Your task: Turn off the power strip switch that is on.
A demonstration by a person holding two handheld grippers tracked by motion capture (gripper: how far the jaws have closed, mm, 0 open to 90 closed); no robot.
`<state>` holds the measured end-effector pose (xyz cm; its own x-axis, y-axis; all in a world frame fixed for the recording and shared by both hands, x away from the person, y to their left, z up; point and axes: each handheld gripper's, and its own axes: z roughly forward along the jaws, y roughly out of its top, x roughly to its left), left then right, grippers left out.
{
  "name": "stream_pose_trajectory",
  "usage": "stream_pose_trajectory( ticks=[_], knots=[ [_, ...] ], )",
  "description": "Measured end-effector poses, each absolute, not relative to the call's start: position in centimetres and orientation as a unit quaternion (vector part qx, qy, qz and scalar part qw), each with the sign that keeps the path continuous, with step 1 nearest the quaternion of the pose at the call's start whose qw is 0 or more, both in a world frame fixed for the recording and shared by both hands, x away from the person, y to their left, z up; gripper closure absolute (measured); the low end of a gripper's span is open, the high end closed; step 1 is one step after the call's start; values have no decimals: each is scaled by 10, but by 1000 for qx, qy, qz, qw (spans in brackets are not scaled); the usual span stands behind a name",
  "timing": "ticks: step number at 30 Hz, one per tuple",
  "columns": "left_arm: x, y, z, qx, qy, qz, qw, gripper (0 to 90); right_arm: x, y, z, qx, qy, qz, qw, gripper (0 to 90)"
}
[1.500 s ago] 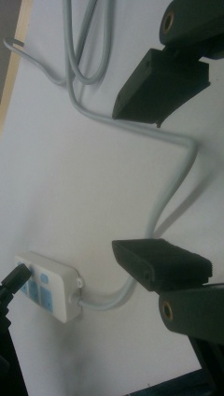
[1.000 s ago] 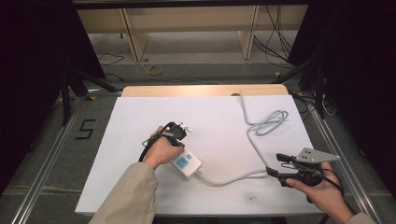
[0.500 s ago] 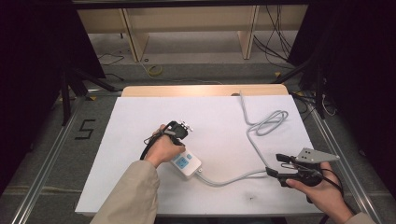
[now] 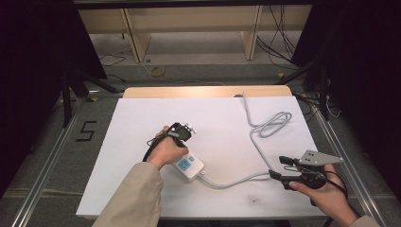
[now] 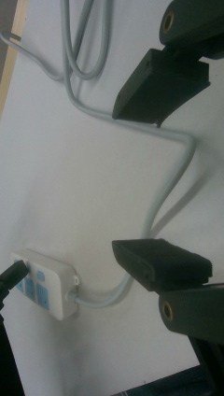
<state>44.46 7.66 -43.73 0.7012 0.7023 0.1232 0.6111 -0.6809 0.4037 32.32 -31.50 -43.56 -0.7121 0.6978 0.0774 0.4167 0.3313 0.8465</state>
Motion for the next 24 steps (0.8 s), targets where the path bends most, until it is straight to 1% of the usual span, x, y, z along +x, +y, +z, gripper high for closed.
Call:
stream_pose_trajectory(
  ticks=[24],
  knots=[
    [446,75,-437,906,368,130,163,899,323,-315,-436,346,803,461,152,314]
  ],
)
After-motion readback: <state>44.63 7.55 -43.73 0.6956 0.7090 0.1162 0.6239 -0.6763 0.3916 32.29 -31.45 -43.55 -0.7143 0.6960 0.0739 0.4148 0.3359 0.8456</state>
